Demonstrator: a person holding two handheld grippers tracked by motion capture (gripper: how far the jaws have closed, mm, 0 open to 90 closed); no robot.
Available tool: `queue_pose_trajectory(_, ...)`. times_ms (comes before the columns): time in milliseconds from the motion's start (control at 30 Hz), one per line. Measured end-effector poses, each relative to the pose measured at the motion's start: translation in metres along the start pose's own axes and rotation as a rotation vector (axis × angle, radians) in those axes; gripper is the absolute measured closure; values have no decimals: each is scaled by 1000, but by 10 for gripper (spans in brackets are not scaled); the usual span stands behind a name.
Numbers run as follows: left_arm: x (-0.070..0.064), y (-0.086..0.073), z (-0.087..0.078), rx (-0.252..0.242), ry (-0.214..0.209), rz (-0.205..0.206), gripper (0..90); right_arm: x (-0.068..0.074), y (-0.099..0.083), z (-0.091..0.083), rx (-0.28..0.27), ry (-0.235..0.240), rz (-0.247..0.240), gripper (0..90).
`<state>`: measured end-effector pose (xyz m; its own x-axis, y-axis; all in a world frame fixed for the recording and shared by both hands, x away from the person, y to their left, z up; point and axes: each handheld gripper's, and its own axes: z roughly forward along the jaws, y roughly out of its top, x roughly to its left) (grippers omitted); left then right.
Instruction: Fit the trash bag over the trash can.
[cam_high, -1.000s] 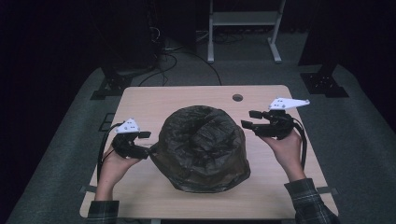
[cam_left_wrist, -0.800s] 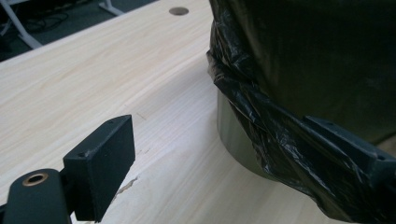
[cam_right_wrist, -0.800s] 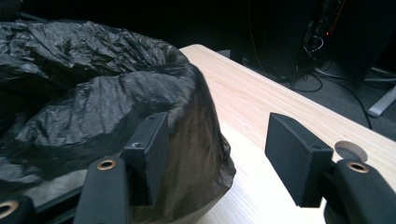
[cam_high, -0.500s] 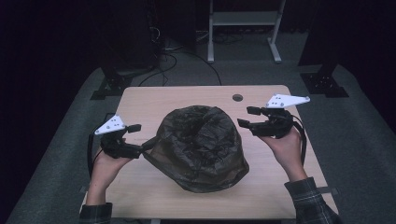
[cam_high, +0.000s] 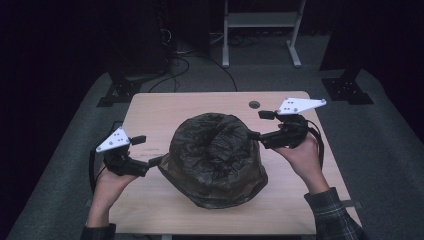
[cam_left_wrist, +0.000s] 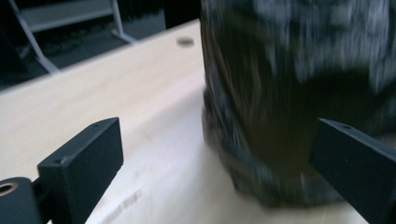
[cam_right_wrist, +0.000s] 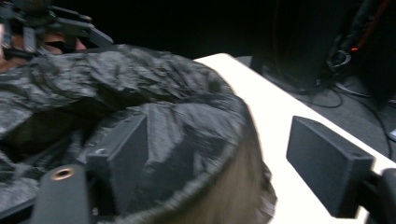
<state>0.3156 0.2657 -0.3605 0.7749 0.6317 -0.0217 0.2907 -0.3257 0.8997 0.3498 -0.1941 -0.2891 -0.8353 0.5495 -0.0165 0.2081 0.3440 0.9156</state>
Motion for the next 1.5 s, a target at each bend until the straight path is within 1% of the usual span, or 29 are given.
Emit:
queue_pose_trajectory(33,-2,-5,-1,12,1,6,16,3,3,2,9,20,-2,187)
queue_pose_trajectory(67,-4,-12,-2,23,-2,14,5,4,6,4,6,43,-7,187)
queue_pose_trajectory(100,-6,-16,-3,24,-3,12,2,7,9,7,8,67,-7,180)
queue_pose_trajectory(167,-11,-26,-6,34,-6,27,0,11,14,12,20,92,-15,149)
queue_pose_trajectory(200,-12,-30,-6,41,-7,27,0,13,16,16,27,103,-19,147)
queue_pose_trajectory(300,-19,-43,-7,70,-10,56,0,21,22,26,66,122,-41,124)
queue_pose_trajectory(367,-23,-52,-7,78,-18,59,0,28,27,35,106,110,-67,109)
queue_pose_trajectory(433,-26,-60,-3,93,-18,72,0,35,30,43,145,120,-99,99)
queue_pose_trajectory(467,-27,-64,-1,99,-21,69,0,38,31,46,162,111,-114,99)
queue_pose_trajectory(533,-28,-71,4,114,-20,68,0,44,32,54,216,115,-132,100)
queue_pose_trajectory(567,-28,-74,8,120,-26,65,0,45,32,57,228,116,-140,100)
queue_pose_trajectory(600,-28,-78,12,137,-34,69,0,47,31,61,246,123,-147,100)
queue_pose_trajectory(633,-29,-80,15,144,-35,70,0,49,30,66,271,136,-155,100)
queue_pose_trajectory(667,-30,-83,19,152,-30,79,0,50,29,69,285,144,-162,100)
queue_pose_trajectory(733,-30,-87,26,174,-38,79,0,55,27,77,332,162,-186,101)
queue_pose_trajectory(867,-31,-93,40,228,-51,82,0,60,20,88,406,173,-215,101)
queue_pose_trajectory(933,-31,-96,44,243,-53,84,0,61,18,91,427,184,-209,102)
queue_pose_trajectory(967,-31,-97,46,248,-56,85,0,61,18,92,426,199,-199,104)
queue_pose_trajectory(1000,-31,-98,47,254,-59,81,0,60,18,93,436,202,-189,104)
queue_pose_trajectory(1067,-31,-99,49,267,-55,85,0,59,17,96,458,229,-167,104)
queue_pose_trajectory(1100,-31,-99,50,269,-56,86,0,59,17,98,460,237,-159,104)
queue_pose_trajectory(1200,-31,-100,52,280,-56,91,0,59,16,103,498,245,-151,104)
queue_pose_trajectory(1233,-31,-100,52,290,-56,95,0,59,15,106,531,246,-157,104)
queue_pose_trajectory(1267,-31,-101,53,291,-52,95,0,60,15,108,555,233,-163,115)
queue_pose_trajectory(1333,-32,-102,55,305,-51,98,0,62,15,110,584,225,-164,122)
queue_pose_trajectory(1400,-32,-102,57,316,-52,103,0,62,16,110,574,231,-171,122)
queue_pose_trajectory(1500,-32,-105,59,317,-60,93,0,60,17,108,541,223,-173,121)
